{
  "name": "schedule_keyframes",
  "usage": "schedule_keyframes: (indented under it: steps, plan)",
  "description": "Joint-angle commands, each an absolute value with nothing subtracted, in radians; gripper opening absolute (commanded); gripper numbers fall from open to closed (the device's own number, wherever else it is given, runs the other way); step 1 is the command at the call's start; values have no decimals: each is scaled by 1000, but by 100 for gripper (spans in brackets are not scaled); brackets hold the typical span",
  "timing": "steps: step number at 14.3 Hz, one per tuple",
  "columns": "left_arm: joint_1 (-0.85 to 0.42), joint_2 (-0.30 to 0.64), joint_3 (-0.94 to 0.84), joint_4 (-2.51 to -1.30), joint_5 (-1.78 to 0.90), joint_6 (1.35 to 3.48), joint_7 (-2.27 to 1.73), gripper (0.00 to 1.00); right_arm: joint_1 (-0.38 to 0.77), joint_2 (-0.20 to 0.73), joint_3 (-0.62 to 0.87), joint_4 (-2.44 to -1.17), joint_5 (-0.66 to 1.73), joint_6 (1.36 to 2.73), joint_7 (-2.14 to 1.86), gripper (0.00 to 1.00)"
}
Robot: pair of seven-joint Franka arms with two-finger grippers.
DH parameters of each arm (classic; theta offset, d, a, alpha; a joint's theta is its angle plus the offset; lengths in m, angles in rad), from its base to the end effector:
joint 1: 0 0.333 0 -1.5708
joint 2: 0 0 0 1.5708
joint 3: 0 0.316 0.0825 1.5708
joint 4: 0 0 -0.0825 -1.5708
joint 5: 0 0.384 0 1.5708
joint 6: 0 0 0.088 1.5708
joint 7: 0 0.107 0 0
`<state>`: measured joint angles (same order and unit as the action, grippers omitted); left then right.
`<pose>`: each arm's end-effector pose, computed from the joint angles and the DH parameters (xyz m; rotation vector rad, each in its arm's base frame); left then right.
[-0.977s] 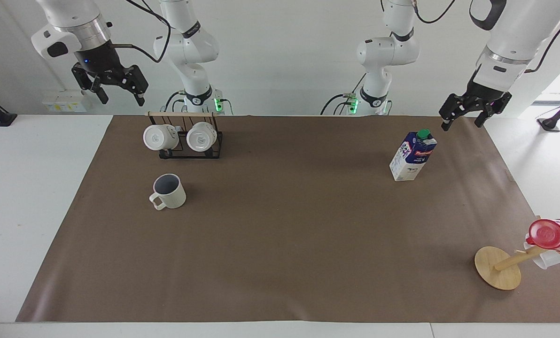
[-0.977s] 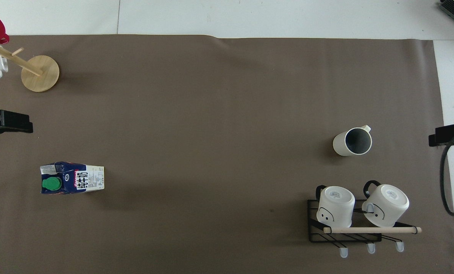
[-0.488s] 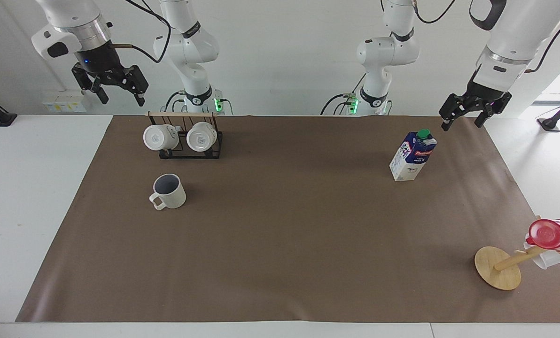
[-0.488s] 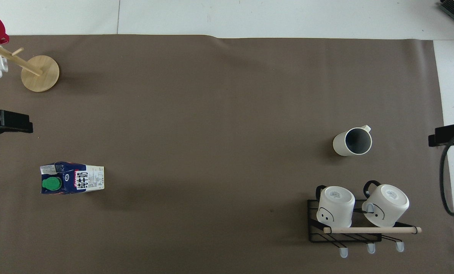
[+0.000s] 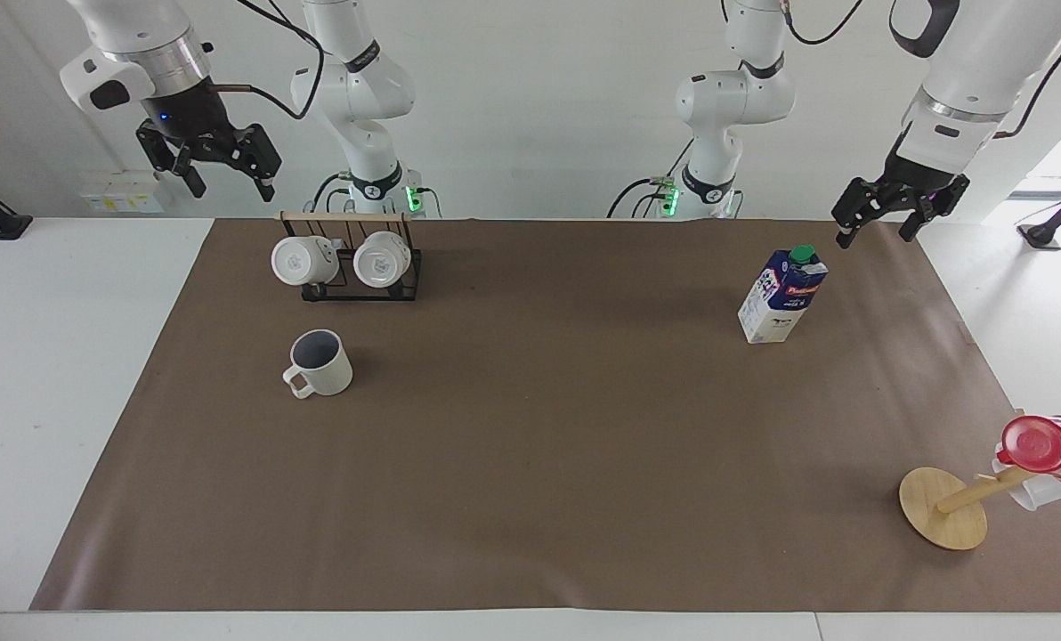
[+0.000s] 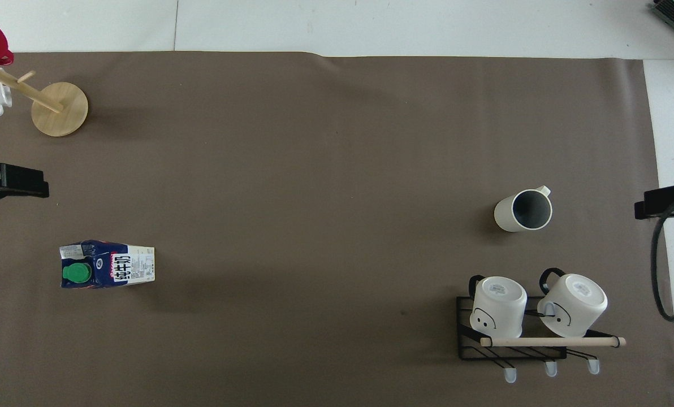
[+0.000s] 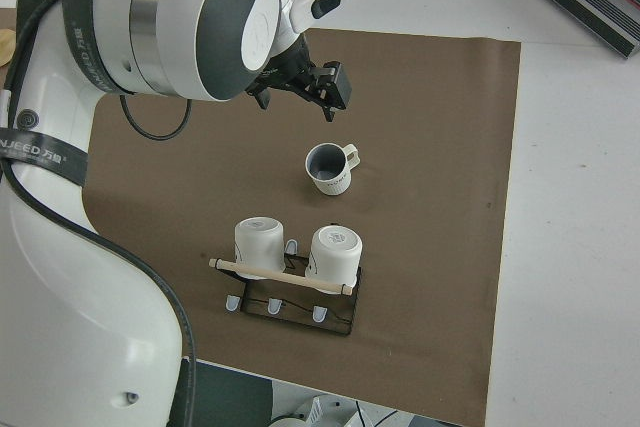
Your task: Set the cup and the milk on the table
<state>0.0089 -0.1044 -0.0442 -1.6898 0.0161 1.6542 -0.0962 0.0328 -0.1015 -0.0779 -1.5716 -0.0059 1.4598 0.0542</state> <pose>0.5291 -0.0183 0.6320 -3.1221 -0.0940 -0.1092 0.5102 -0.0261 0.6683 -3.1357 0.1561 0.0167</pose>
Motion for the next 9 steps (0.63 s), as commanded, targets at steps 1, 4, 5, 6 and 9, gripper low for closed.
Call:
schedule_keyframes:
  steps: [1,4,5,6,9]
  plan:
    - [23,-107,-51,-1677,5,1634,-91,100,29,-141,-71,-1632,-18,1479,78,100]
    - [23,-107,-51,-1677,5,1634,-91,100,29,-143,-71,-1644,-17,1479,80,100]
    - [23,-107,-49,-1677,5,1634,-91,100,29,-143,-71,-1646,-17,1479,86,100]
    - [23,-107,-51,-1677,5,1632,-91,100,29,-141,-71,-1657,-17,1479,98,100]
    - [23,-107,-49,-1677,5,1634,-91,100,40,-141,-69,-1721,-6,1581,124,100]
